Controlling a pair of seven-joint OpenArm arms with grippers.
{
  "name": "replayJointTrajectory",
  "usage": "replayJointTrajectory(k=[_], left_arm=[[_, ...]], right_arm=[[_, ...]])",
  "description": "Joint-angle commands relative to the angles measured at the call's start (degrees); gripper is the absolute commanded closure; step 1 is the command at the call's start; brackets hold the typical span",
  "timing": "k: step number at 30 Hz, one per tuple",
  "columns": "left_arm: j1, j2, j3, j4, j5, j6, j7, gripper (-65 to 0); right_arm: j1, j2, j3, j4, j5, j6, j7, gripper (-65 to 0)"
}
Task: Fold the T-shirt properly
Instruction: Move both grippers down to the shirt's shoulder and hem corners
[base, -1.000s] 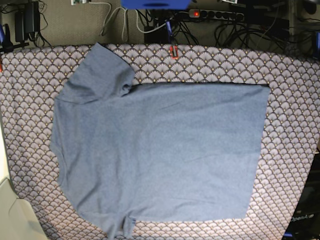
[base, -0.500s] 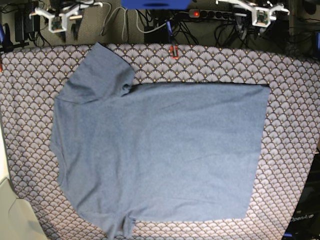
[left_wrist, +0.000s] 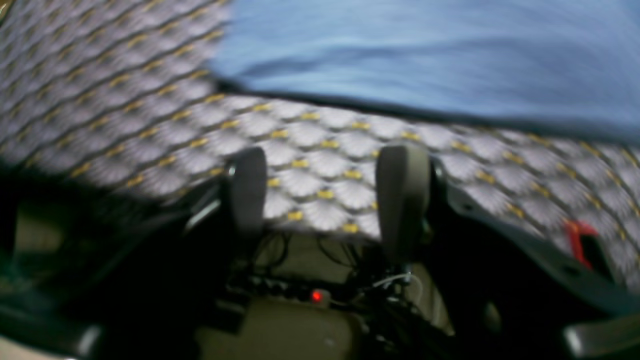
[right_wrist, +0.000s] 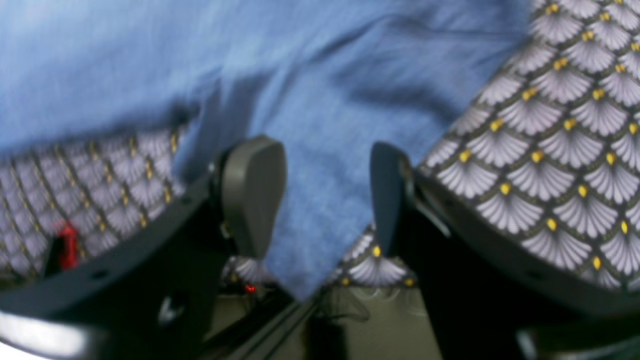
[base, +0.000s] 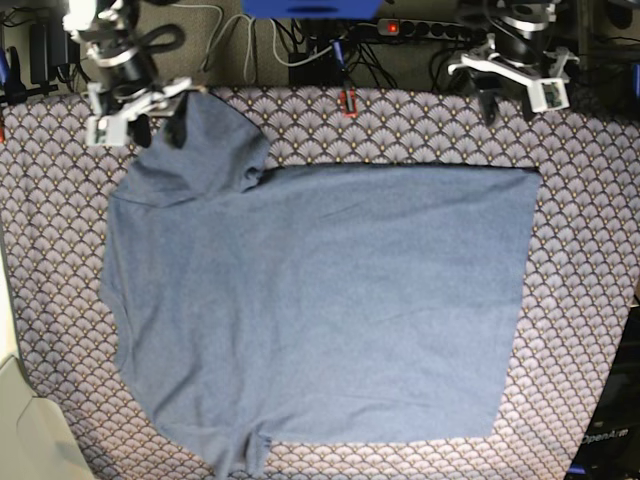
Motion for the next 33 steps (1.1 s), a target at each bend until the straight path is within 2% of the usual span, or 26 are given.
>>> replayJointTrajectory(k=[1, 4, 7, 12, 17, 21, 30, 33], left_arm=[[0.58, -0.04, -1.14, 0.93, -1.29, -0.36, -0.75, -35.0], [0.93, -0.04, -4.04, 0.93, -4.01, -0.36, -0.31, -35.0], [1.02, -0.04, -7.2, 0.93, -5.33, -0.36, -0.31, -34.9], [1.11, -0.04, -11.69, 0.93, -5.33, -0.54, -0.31, -35.0], [1.02, -0.04, -14.32, 0.93, -5.33, -0.54, -0.31, -35.0], [1.02, -0.04, -14.76, 0.93, -5.33, -0.54, -0.31, -35.0], [0.85, -0.04, -14.76, 0.93, -5.33, -0.54, -0.31, -35.0], [0.76, -0.04, -14.76, 0.93, -5.33, -0.54, -0.31, -35.0]], right_arm=[[0.2, 0.19, 1.21, 0.11, 3.36, 2.36, -0.94, -32.2], [1.61, 0.11, 5.34, -0.68, 9.51, 4.99, -5.42, -32.2], [2.92, 0.11, 8.95, -2.0, 12.06, 6.22, -8.59, -32.2], [3.54, 0.46, 12.03, -8.42, 16.46, 6.84, -10.26, -32.2], [2.92, 0.19, 11.85, -12.29, 17.16, 7.01, -10.35, -32.2], [2.84, 0.11, 10.27, -15.19, 17.16, 11.06, -10.35, -32.1], [3.1, -0.07, 4.55, -18.44, 17.16, 11.32, -10.35, -32.1], [3.36, -1.12, 3.94, -18.44, 17.16, 11.32, -10.35, -32.1]])
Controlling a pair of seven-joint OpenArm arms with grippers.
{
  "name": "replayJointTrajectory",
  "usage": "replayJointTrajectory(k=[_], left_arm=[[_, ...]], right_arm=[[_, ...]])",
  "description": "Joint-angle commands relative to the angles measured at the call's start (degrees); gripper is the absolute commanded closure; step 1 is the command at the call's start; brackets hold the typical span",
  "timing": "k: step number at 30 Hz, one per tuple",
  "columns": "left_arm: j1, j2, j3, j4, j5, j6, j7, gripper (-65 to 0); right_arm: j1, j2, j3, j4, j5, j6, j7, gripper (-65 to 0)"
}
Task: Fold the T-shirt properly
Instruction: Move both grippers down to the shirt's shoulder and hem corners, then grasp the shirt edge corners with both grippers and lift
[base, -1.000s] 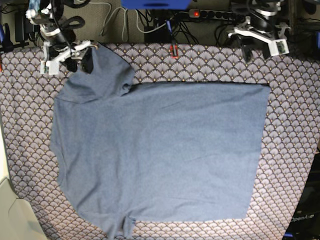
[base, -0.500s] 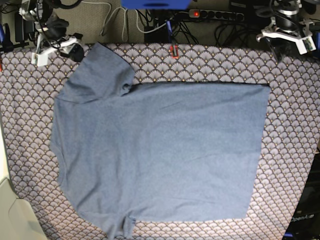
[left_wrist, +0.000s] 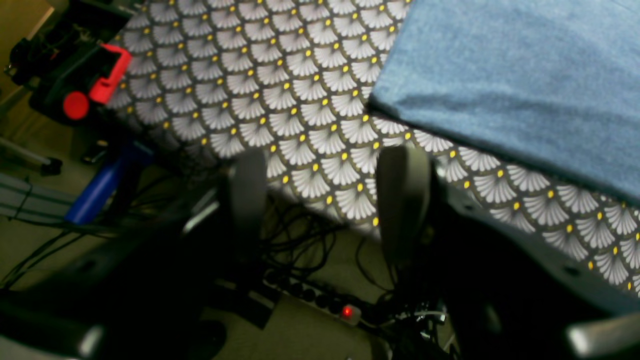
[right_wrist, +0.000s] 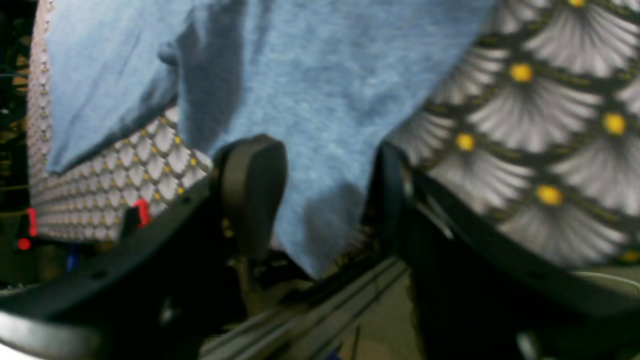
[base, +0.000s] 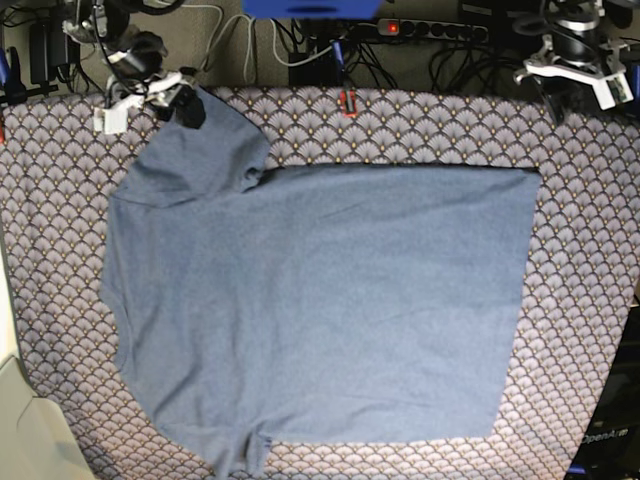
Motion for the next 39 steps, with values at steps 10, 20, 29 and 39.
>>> replayJointTrajectory(k=[10, 20, 29, 39], left_arm=[[-2.47, -0.23, -0.4, 0.4, -0.04, -0.12, -1.27, -34.9], [-14.08, 0.82, -0.4, -10.24, -0.04, -0.21, -1.71, -35.0], [-24.01, 0.91, 0.04, -22.11, -0.13, -0.3, -1.8, -35.1], [-29.64, 0.91, 1.8, -29.4, -0.13, -3.2, -1.89, -35.1]], right_arm=[[0.09, -0.49, -0.59, -0.45, -1.48, -0.46, -3.92, -8.4], [0.0, -0.49, -0.59, -0.54, -1.48, -0.46, -3.92, 0.0], [-0.17, -0.23, -0.59, -0.54, -1.57, -0.46, -3.92, 0.0], [-0.35, -0.14, -0.68, -0.54, -1.66, -0.46, -3.92, 0.0]])
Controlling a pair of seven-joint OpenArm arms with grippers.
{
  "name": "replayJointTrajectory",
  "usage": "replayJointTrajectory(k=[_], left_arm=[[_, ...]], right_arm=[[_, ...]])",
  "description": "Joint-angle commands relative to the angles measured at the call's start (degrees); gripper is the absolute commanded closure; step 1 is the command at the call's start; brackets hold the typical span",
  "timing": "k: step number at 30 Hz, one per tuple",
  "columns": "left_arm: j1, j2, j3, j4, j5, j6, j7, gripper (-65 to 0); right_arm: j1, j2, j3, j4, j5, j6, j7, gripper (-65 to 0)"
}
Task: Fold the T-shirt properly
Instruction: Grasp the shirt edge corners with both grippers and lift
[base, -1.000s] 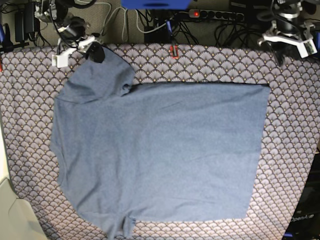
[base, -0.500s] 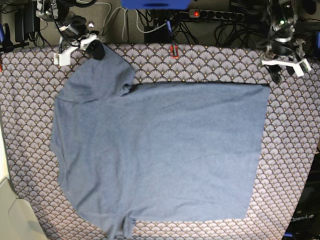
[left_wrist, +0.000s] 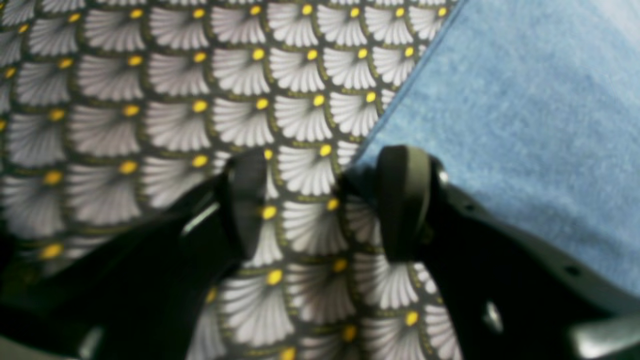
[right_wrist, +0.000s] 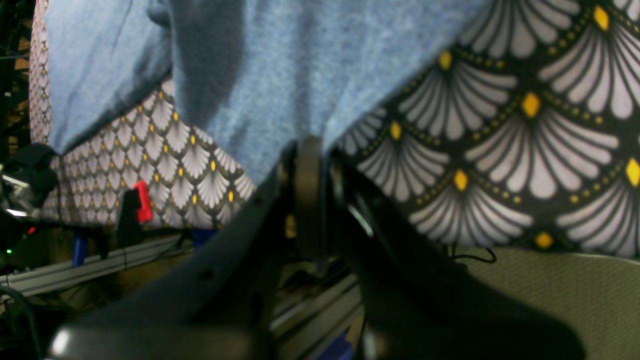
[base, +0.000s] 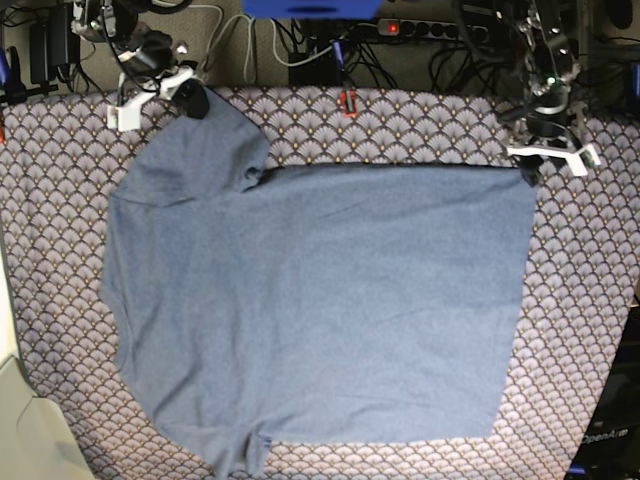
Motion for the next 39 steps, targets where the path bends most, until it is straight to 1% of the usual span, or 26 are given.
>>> replayJointTrajectory(k=[1, 3, 5, 8, 10, 14, 15, 16, 17, 18, 20, 21, 22, 24, 26, 28, 32, 35, 39], left_arm=[[-0.74, -0.4, 0.03, 0.56, -0.37, -1.35, -0.33, -35.0], [-0.92, 0.92, -0.24, 0.03, -0.37, -2.4, -0.33, -35.0], [-1.18, 1.45, -0.06, 0.03, -0.37, -2.75, -0.33, -35.0], [-1.8, 1.53, -0.06, -0.05, -0.37, -2.58, -0.33, -35.0], [-1.8, 2.24, -0.33, -0.05, -0.37, -2.58, -0.33, -34.9], [-1.71, 2.68, -0.41, -0.05, -0.37, -2.58, -0.33, -34.6], [-1.71, 2.68, -0.41, -0.05, -0.37, -2.58, -0.33, -33.5], [-1.62, 2.68, -0.41, -0.05, -0.37, -2.58, -0.33, -31.4], [-1.71, 2.68, -0.41, -0.05, -0.37, -2.58, -0.33, -27.4], [-1.8, 2.68, -0.41, -0.05, -0.37, -2.58, -0.33, -21.8], [-1.97, 2.68, -0.41, -0.05, -0.37, -2.49, -0.33, -7.3], [-1.97, 2.68, -0.41, -0.05, -0.37, -2.4, -0.25, -1.1], [-1.97, 2.68, -0.41, -0.05, -0.37, -2.4, -0.25, 0.0], [-1.89, 2.68, -0.5, -0.05, -0.37, -2.4, -0.25, -2.3], [-1.71, 2.68, -0.5, 0.12, -0.37, -2.4, -0.25, -0.6], [-1.53, 2.76, -0.5, 0.74, -0.37, -2.4, -0.25, -0.4], [-1.01, 2.5, -0.59, 2.41, -0.37, -2.31, -0.25, -0.5], [-0.66, 2.59, -2.52, 4.52, -0.28, -2.31, 0.19, -0.5], [-0.39, 2.76, -5.07, 7.07, -0.28, -2.31, 0.28, -0.5]], right_arm=[[-0.83, 0.3, -0.02, 0.27, -1.35, -0.59, -1.56, 0.0], [-0.83, 0.3, -0.02, 0.27, -1.35, -0.59, -1.56, 0.0], [-0.83, 0.3, -0.02, 0.27, -1.35, -0.59, -1.56, 0.0], [-0.92, 0.3, -0.11, 0.27, -1.35, -0.59, -1.56, 0.0], [-0.83, 0.38, -0.11, -0.26, -1.35, -0.59, -1.56, 0.0], [-0.39, 1.09, -0.55, -3.34, -1.35, -0.59, -1.56, 0.0], [-0.3, 1.35, -0.9, -4.13, -1.35, -0.59, -1.56, 0.0], [0.14, 1.79, -1.25, -4.57, -1.35, -0.59, -1.56, 0.0], [0.31, 2.32, -2.13, -5.01, -1.35, -0.59, -1.56, 0.0], [0.4, 2.32, -3.1, -5.53, -1.35, -0.59, -1.56, 0.0], [0.58, 3.11, -4.5, -5.8, -1.35, -0.59, -1.56, 0.0], [0.67, 3.37, -5.29, -5.89, -1.35, -0.59, -1.56, 0.0], [0.67, 3.46, -6.0, -5.8, -1.35, -0.59, -1.56, 0.0], [0.67, 3.46, -6.35, -5.62, -1.35, -0.59, -1.39, 0.0], [0.67, 3.46, -6.26, -5.53, -1.35, -0.5, -1.21, 0.0], [0.67, 4.6, -6.17, -5.53, -1.26, -0.33, -1.12, 0.0], [0.67, 6.63, -4.86, -5.45, -1.18, 3.54, -0.51, 0.0], [0.67, 7.42, -3.01, -5.45, -1.18, 4.25, 0.72, 0.0], [0.75, 9.97, -1.08, -5.45, -1.18, 9.17, 0.9, 0.0]])
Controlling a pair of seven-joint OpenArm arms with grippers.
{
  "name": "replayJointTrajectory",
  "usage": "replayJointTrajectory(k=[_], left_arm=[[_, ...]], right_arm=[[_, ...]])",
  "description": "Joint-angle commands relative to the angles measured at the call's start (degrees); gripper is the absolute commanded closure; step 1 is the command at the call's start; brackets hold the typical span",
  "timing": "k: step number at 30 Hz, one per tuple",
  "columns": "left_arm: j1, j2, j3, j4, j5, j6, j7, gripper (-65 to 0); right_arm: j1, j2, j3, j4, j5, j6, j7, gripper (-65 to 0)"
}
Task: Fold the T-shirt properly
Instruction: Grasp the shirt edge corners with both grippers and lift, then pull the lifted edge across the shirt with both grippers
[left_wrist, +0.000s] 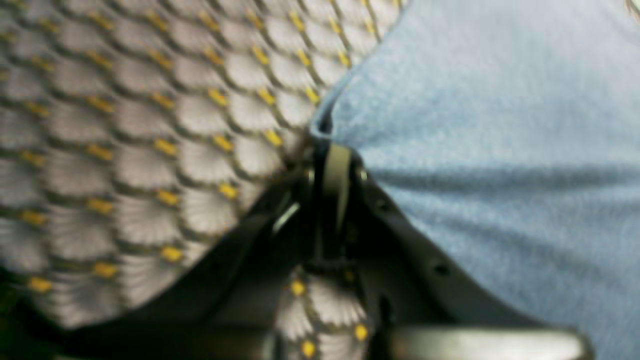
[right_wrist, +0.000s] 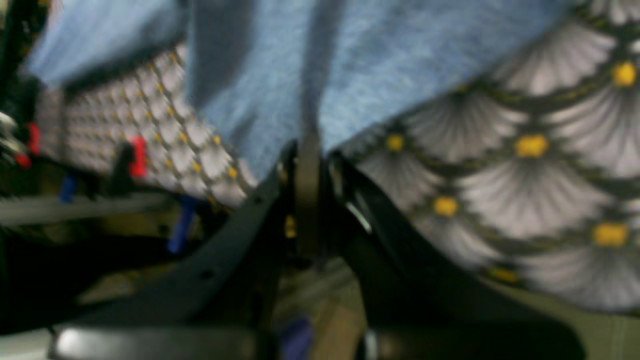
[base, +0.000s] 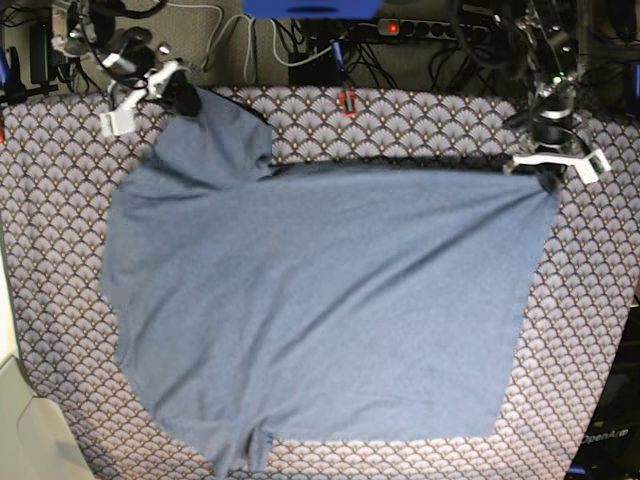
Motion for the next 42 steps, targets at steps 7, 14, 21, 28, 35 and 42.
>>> replayJointTrajectory(k=[7, 14, 21, 28, 35, 42], left_arm=[[0.27, -0.69, 0.37, 1.14, -0.26, -0.19, -1.38, -0.5], [-2.9, -0.34, 0.46, 0.53, 0.09, -0.19, -1.38, -0.5], [-6.33, -0.78, 0.46, 0.44, 0.27, -0.19, -1.29, -0.5], [-14.15, -1.83, 0.46, -3.08, 1.76, -0.19, 5.04, -0.6], [-23.21, -1.75, 0.46, -8.0, 12.05, -0.46, 7.59, -0.6], [-32.0, -1.83, 0.46, -14.77, 21.72, -0.55, 7.59, -0.6]], right_arm=[[3.88, 0.74, 1.0, 1.6, -2.25, -0.58, -1.48, 0.0], [6.96, 0.48, 1.09, 11.8, -2.33, -0.66, -1.57, 0.0], [13.29, 1.01, 1.0, 12.94, -2.42, -3.65, -1.66, 0.0], [20.59, 2.5, 0.83, 12.06, -2.51, -5.94, -5.79, 0.0], [30.96, 4.17, 0.74, 5.64, -9.63, -5.94, -11.59, 0.0], [39.66, 4.44, -1.46, -1.83, -16.84, -5.94, -11.59, 0.0]])
